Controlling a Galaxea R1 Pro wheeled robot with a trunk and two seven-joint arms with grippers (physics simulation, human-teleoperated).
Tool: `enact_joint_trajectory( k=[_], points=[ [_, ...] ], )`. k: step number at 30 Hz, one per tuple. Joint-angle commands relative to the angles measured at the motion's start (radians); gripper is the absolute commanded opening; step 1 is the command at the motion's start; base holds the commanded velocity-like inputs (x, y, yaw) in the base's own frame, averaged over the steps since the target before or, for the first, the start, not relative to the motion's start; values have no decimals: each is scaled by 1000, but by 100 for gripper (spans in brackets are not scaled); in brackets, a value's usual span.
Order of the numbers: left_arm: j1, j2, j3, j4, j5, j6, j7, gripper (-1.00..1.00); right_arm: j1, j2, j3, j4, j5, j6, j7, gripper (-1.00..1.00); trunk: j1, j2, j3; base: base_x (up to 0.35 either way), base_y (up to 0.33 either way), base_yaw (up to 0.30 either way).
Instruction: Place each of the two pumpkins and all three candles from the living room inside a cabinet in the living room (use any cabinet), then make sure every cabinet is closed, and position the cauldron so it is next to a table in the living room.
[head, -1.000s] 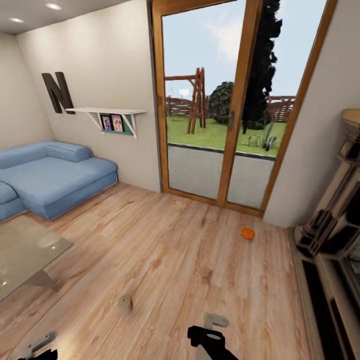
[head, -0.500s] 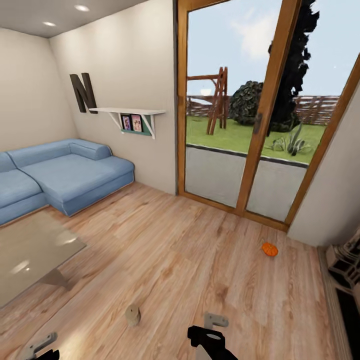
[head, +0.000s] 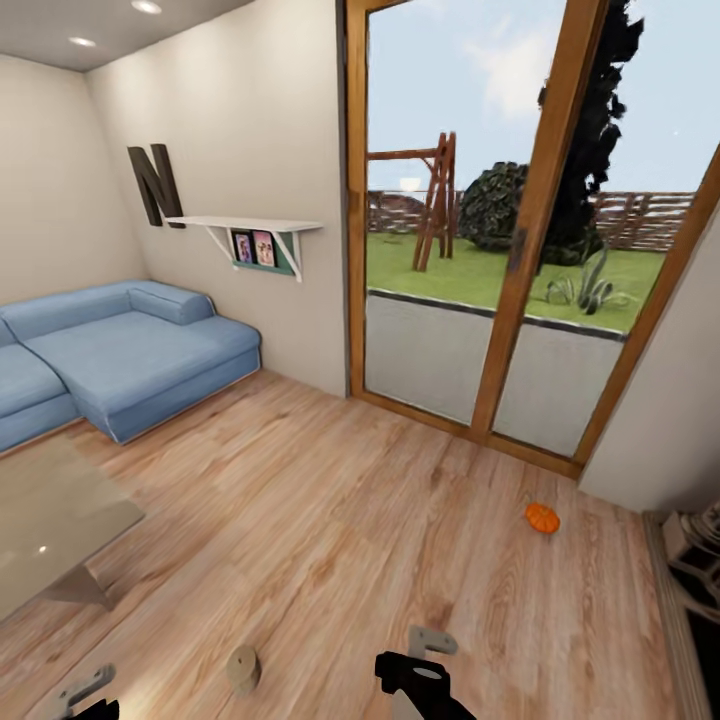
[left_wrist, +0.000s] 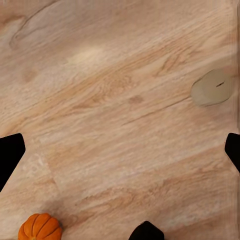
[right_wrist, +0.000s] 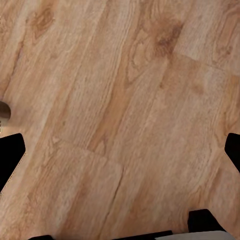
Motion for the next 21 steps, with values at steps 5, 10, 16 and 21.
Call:
enact_joint_trajectory(
  k=[5, 10, 16, 21],
  points=[
    [0, 0, -1, 0, 0, 0, 0, 100, 0, 0, 0, 0, 0, 0, 0, 100, 0, 0, 0, 307, -6, 137],
    [0, 0, -1, 0, 0, 0, 0, 100, 0, 0, 0, 0, 0, 0, 0, 100, 0, 0, 0, 308, -1, 122],
    [0, 0, 0, 0, 0, 0, 0, 100, 0, 0, 0, 0, 0, 0, 0, 100, 0, 0, 0, 308, 0, 10],
    [0, 0, 0, 0, 0, 1, 0, 100, 0, 0, 0, 0, 0, 0, 0, 100, 0, 0, 0, 308, 0, 0]
  ],
)
